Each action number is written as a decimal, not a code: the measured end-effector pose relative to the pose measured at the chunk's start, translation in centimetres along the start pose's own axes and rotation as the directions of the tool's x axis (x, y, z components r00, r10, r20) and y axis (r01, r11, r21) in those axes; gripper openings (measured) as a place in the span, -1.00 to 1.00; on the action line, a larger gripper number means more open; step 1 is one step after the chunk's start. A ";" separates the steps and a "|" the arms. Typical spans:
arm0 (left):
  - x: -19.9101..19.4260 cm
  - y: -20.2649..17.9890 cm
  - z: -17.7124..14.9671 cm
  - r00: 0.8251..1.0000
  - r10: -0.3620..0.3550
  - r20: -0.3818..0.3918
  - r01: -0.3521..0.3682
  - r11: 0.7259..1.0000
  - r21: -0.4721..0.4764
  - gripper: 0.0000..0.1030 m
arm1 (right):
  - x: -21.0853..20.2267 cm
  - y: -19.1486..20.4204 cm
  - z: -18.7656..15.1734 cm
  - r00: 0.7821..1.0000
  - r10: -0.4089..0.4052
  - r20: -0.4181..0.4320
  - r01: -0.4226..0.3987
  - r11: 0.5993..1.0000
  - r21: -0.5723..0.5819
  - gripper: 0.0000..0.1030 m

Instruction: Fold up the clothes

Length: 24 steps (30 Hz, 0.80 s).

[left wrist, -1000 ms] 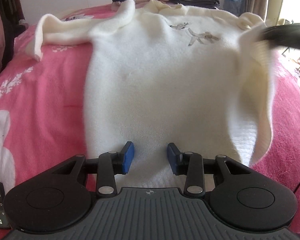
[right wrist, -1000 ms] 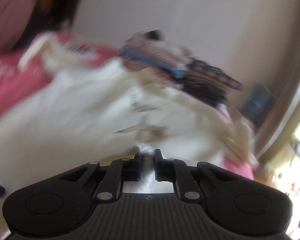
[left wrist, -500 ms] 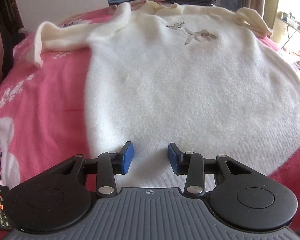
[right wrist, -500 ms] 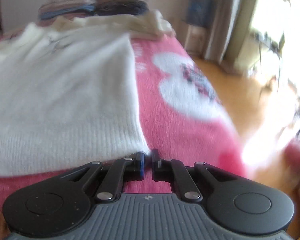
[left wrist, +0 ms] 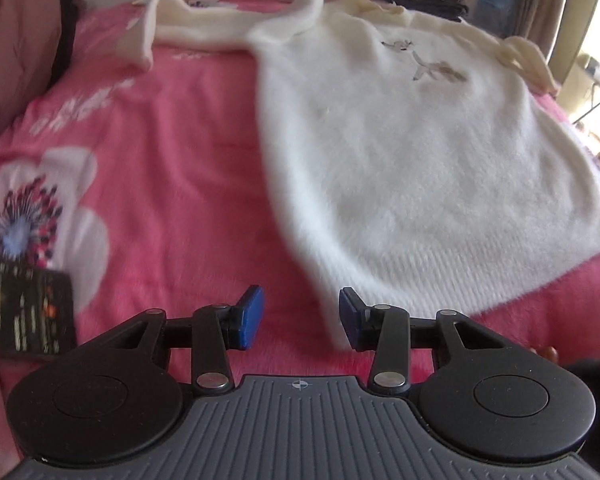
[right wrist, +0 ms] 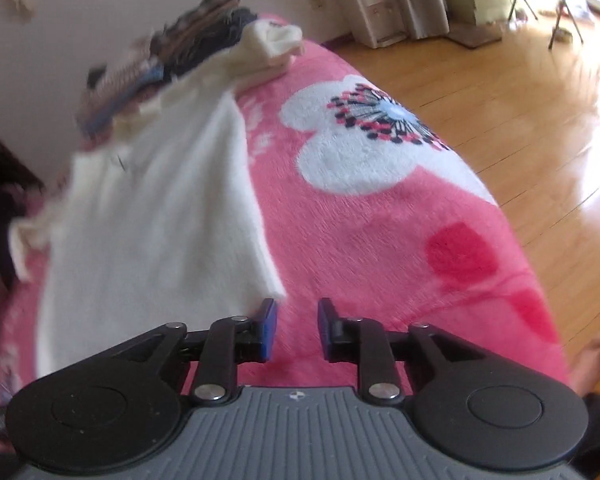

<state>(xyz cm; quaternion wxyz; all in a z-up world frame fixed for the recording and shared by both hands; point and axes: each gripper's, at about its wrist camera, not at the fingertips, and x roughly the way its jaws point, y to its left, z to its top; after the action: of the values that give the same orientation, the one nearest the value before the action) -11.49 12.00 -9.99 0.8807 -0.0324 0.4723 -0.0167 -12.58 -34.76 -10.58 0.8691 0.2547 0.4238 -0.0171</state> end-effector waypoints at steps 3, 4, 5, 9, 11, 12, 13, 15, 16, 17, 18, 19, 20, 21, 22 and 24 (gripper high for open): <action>-0.8 0.3 -0.4 0.999 -0.052 0.013 0.053 0.998 -0.019 -0.19 | 0.6 0.5 0.7 0.998 0.066 -0.008 -0.065 0.997 0.029 -0.45; -1.0 -0.5 -0.6 0.998 -0.050 0.030 0.048 0.998 0.049 -0.19 | 0.9 0.8 0.8 0.997 0.075 -0.014 -0.074 0.997 0.029 -0.45; -1.3 -1.3 -0.7 0.998 -0.048 0.047 0.042 0.992 0.117 -0.19 | 1.0 1.6 0.7 0.998 0.056 -0.010 -0.056 0.998 -0.027 -0.45; -1.1 -5.3 -1.2 0.992 -0.105 0.074 0.060 0.890 0.451 -0.19 | 0.9 5.2 -0.2 1.000 0.002 0.026 0.006 0.948 -0.319 -0.44; -0.4 -6.8 -1.4 0.987 -0.153 0.050 0.097 0.814 0.573 -0.19 | 0.6 7.5 -1.3 0.999 0.020 0.035 0.001 0.860 -0.510 -0.44; 0.1 -7.5 -1.5 0.984 -0.174 0.035 0.114 0.772 0.626 -0.19 | 0.6 8.8 -2.0 0.999 0.033 0.032 -0.007 0.798 -0.602 -0.44; 0.7 -7.9 -1.5 0.982 -0.185 0.018 0.128 0.741 0.659 -0.20 | 0.6 9.8 -3.0 0.999 0.047 0.027 -0.016 0.732 -0.681 -0.44; 1.8 -8.5 -1.5 0.979 -0.202 -0.017 0.154 0.687 0.710 -0.20 | 0.9 11.8 -5.1 0.997 0.079 -0.003 -0.048 0.570 -0.820 -0.45; 2.2 -8.7 -1.5 0.978 -0.207 -0.033 0.165 0.661 0.732 -0.20 | 1.3 12.4 -5.8 0.996 0.083 -0.019 -0.058 0.506 -0.861 -0.45; 2.5 -8.9 -1.6 0.976 -0.213 -0.048 0.176 0.639 0.749 -0.20 | 1.9 13.0 -6.6 0.996 0.081 -0.033 -0.066 0.447 -0.892 -0.45; 2.8 -9.0 -1.8 0.974 -0.216 -0.060 0.184 0.618 0.764 -0.20 | 2.4 13.6 -7.4 0.996 0.077 -0.047 -0.074 0.386 -0.920 -0.45; 3.0 -9.1 -1.9 0.974 -0.216 -0.064 0.185 0.605 0.775 -0.20 | 3.0 13.9 -7.9 0.996 0.071 -0.052 -0.073 0.340 -0.938 -0.45; 3.1 -9.2 -2.1 0.974 -0.216 -0.066 0.184 0.592 0.784 -0.20 | 3.6 14.1 -8.5 0.996 0.065 -0.056 -0.072 0.293 -0.953 -0.45; 3.1 -9.2 -2.3 0.974 -0.217 -0.063 0.181 0.584 0.791 -0.20 | 4.0 14.4 -9.0 0.996 0.065 -0.061 -0.075 0.253 -0.965 -0.44; 3.1 -9.1 -2.5 0.974 -0.217 -0.059 0.177 0.579 0.796 -0.20 | 4.4 14.6 -9.6 0.996 0.064 -0.066 -0.078 0.212 -0.974 -0.43; 3.2 -9.0 -2.8 0.977 -0.212 -0.034 0.155 0.586 0.795 -0.34 | 5.0 14.8 -10.5 0.994 0.067 -0.084 -0.093 0.150 -0.984 -0.23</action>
<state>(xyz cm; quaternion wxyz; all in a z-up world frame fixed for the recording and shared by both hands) -12.03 2.76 -13.55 0.8116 0.3121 0.3813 -0.3138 -13.34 -16.16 -13.31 0.8210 -0.3492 0.3278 0.3106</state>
